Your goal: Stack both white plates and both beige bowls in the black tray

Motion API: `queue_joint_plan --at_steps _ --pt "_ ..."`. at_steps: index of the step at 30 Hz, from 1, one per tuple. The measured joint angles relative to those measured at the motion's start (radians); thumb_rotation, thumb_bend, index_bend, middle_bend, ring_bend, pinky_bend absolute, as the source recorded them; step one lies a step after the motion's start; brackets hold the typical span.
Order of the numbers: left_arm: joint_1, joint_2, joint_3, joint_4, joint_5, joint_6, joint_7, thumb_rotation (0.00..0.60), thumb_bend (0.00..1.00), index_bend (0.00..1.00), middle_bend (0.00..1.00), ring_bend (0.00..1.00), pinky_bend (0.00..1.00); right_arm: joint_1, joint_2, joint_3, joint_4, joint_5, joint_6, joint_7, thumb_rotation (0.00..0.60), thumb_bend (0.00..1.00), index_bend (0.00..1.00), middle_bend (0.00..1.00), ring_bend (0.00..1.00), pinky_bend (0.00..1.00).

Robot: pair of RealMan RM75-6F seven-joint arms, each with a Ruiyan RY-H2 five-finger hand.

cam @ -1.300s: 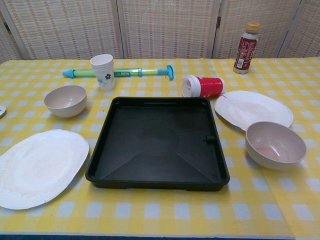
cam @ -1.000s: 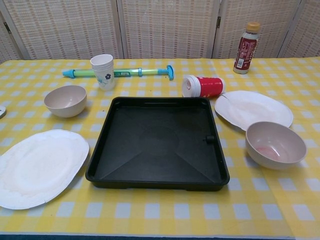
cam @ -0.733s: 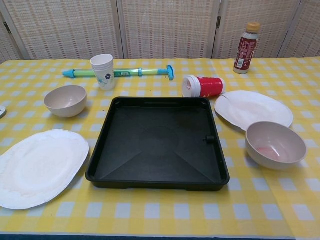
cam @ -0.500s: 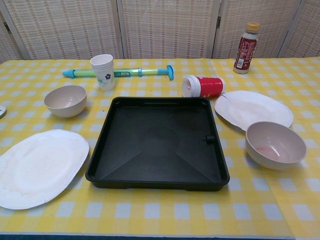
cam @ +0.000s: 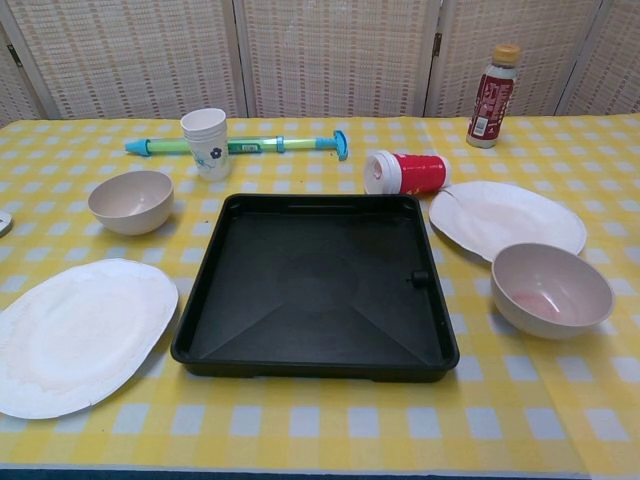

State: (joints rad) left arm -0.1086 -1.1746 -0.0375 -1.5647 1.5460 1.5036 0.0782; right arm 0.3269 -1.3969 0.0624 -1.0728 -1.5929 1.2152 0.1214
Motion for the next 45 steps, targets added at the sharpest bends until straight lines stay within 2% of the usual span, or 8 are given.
queue_joint_plan --at_steps 11,22,30,45 --pt "-0.008 0.009 -0.006 -0.005 -0.038 -0.033 -0.006 0.6 0.36 0.0 0.02 0.0 0.05 0.104 -0.188 0.009 0.274 0.003 -0.061 0.101 0.6 0.3 0.51 0.02 0.0 0.0" --pt "-0.015 0.02 -0.005 -0.017 -0.056 -0.06 -0.018 0.6 0.36 0.0 0.02 0.0 0.05 0.173 -0.326 -0.008 0.489 0.0 -0.097 0.211 0.6 0.3 0.52 0.03 0.0 0.0" --pt "-0.013 0.026 -0.008 -0.027 -0.071 -0.059 -0.008 0.6 0.36 0.0 0.02 0.0 0.05 0.196 -0.387 -0.02 0.568 0.006 -0.109 0.256 0.6 0.3 0.52 0.04 0.0 0.0" --pt "-0.01 0.031 -0.004 -0.029 -0.064 -0.054 -0.015 0.6 0.36 0.0 0.02 0.0 0.05 0.177 -0.409 -0.042 0.61 0.017 -0.097 0.296 0.6 0.3 0.52 0.04 0.0 0.0"
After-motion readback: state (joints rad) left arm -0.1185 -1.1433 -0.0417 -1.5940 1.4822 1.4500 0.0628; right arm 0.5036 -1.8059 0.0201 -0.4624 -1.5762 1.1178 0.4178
